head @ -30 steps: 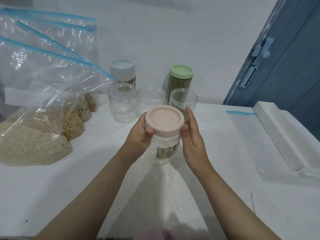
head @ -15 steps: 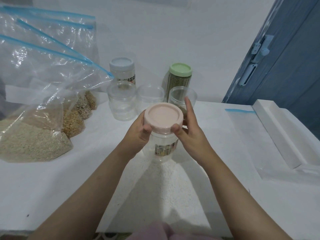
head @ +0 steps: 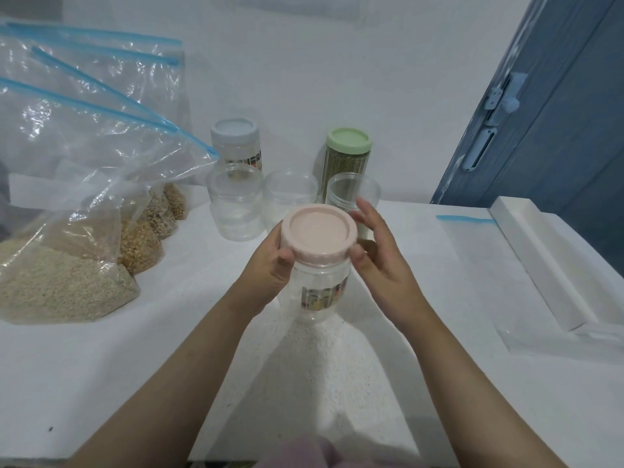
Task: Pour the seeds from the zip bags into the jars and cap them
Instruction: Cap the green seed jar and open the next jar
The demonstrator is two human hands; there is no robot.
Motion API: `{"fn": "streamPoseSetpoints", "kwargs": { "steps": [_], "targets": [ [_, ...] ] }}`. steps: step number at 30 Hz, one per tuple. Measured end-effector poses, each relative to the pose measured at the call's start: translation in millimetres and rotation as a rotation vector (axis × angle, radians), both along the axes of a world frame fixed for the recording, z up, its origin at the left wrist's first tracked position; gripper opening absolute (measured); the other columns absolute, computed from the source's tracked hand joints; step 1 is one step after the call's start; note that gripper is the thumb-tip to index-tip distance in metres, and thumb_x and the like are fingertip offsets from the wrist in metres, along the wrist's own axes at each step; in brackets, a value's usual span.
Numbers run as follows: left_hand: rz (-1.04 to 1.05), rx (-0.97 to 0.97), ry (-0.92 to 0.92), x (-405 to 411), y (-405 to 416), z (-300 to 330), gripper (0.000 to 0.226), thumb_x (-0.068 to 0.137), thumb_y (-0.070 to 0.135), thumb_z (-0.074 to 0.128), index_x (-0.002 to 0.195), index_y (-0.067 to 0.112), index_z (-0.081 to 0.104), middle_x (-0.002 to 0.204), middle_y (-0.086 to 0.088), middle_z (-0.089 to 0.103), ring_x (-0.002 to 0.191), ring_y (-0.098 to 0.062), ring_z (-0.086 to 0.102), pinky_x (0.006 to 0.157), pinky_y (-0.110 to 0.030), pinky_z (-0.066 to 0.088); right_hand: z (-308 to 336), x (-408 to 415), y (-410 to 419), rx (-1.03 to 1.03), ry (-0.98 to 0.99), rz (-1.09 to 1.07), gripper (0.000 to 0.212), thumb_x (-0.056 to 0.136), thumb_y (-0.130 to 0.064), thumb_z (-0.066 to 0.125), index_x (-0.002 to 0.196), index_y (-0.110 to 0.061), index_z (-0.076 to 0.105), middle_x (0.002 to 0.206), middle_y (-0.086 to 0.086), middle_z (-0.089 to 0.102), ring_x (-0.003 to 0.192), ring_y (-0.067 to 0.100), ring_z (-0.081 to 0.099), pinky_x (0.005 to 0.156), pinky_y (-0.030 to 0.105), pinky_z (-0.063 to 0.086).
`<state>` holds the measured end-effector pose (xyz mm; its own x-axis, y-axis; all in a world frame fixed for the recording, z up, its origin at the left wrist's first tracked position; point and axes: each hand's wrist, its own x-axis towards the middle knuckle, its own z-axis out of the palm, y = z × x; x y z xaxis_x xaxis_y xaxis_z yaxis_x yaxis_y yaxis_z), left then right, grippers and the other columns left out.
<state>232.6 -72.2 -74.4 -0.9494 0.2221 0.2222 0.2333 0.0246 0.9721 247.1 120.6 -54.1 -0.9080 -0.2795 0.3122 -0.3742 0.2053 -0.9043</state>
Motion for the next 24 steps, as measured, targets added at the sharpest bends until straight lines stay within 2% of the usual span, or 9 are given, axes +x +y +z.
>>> {"fn": "streamPoseSetpoints", "kwargs": {
  "steps": [4, 7, 10, 12, 15, 17, 19, 22, 24],
  "targets": [
    [-0.009, 0.017, 0.021, 0.5, -0.1, 0.4, 0.117, 0.054, 0.092, 0.051, 0.142, 0.014, 0.046, 0.137, -0.002, 0.059, 0.13, -0.019, 0.055, 0.109, -0.037, 0.045, 1.6, -3.3, -7.0, 0.12, 0.128, 0.065, 0.059, 0.088, -0.048, 0.068, 0.14, -0.036, 0.043, 0.142, -0.018, 0.044, 0.137, 0.008, 0.04, 0.111, 0.027, 0.037],
    [-0.017, 0.016, 0.014, 0.6, -0.7, 0.2, 0.112, 0.059, 0.088, 0.058, 0.144, 0.016, 0.043, 0.14, -0.001, 0.057, 0.132, -0.019, 0.053, 0.109, -0.035, 0.045, 9.1, -12.1, -1.6, 0.081, 0.109, 0.105, 0.051, 0.083, -0.039, 0.075, 0.128, -0.037, 0.052, 0.133, -0.025, 0.052, 0.125, 0.004, 0.049, 0.102, 0.024, 0.042],
    [-0.015, 0.035, 0.001, 1.2, 3.7, -2.1, 0.111, 0.059, 0.082, 0.069, 0.144, 0.018, 0.039, 0.141, 0.003, 0.056, 0.134, -0.019, 0.052, 0.111, -0.034, 0.043, 16.5, -15.1, 4.8, -0.1, 0.089, 0.105, 0.044, 0.083, -0.057, 0.07, 0.116, -0.03, 0.057, 0.118, -0.022, 0.059, 0.107, 0.004, 0.058, 0.088, 0.025, 0.049],
    [0.012, 0.061, 0.003, 4.0, 9.3, -3.5, 0.105, 0.055, 0.087, 0.067, 0.139, 0.029, 0.04, 0.134, 0.01, 0.06, 0.13, -0.016, 0.055, 0.11, -0.032, 0.043, 21.3, -15.8, 8.7, -0.206, 0.155, 0.017, 0.044, 0.087, -0.062, 0.058, 0.111, -0.025, 0.057, 0.111, -0.016, 0.061, 0.1, 0.003, 0.059, 0.081, 0.021, 0.049],
    [0.051, 0.079, 0.032, 10.1, 24.0, -6.2, 0.092, 0.064, 0.082, 0.066, 0.137, 0.033, 0.04, 0.132, 0.009, 0.061, 0.129, -0.016, 0.055, 0.108, -0.03, 0.043, 26.6, -17.4, 16.6, -0.197, 0.316, -0.281, 0.035, 0.096, -0.05, 0.042, 0.108, -0.022, 0.059, 0.111, -0.009, 0.061, 0.103, 0.002, 0.057, 0.085, 0.016, 0.044],
    [0.091, 0.076, 0.059, 12.7, 37.4, -9.2, 0.084, 0.07, 0.08, 0.063, 0.138, 0.036, 0.038, 0.133, 0.009, 0.061, 0.13, -0.014, 0.054, 0.109, -0.03, 0.041, 28.9, -18.6, 26.5, -0.202, 0.35, -0.475, 0.027, 0.102, -0.044, 0.044, 0.093, -0.024, 0.058, 0.092, -0.013, 0.057, 0.087, 0.0, 0.053, 0.077, 0.014, 0.04],
    [0.145, 0.072, 0.085, 14.5, 51.6, -10.8, 0.08, 0.073, 0.082, 0.058, 0.137, 0.039, 0.038, 0.13, 0.013, 0.062, 0.129, -0.011, 0.055, 0.108, -0.026, 0.041, 31.5, -20.8, 40.6, -0.211, 0.277, -0.562, 0.021, 0.103, -0.036, 0.049, 0.085, -0.029, 0.057, 0.077, -0.022, 0.055, 0.075, -0.004, 0.049, 0.068, 0.012, 0.038],
    [0.214, 0.086, 0.108, 15.7, 71.2, -10.6, 0.072, 0.075, 0.083, 0.056, 0.134, 0.045, 0.04, 0.125, 0.019, 0.063, 0.125, -0.007, 0.056, 0.102, -0.016, 0.041, 22.9, -30.2, 74.6, -0.094, 0.091, -0.592, 0.011, 0.101, -0.029, 0.055, 0.104, -0.029, 0.066, 0.096, -0.025, 0.063, 0.087, -0.013, 0.056, 0.08, 0.012, 0.045],
    [0.243, 0.092, 0.119, 15.9, 82.4, -10.5, 0.068, 0.076, 0.082, 0.055, 0.133, 0.047, 0.041, 0.125, 0.017, 0.064, 0.124, -0.006, 0.056, 0.099, -0.013, 0.041, 7.8, -35.4, 95.8, 0.028, -0.025, -0.611, 0.013, 0.1, -0.023, 0.056, 0.1, -0.024, 0.069, 0.095, -0.022, 0.065, 0.09, -0.009, 0.058, 0.084, 0.02, 0.046]
  ]
}}
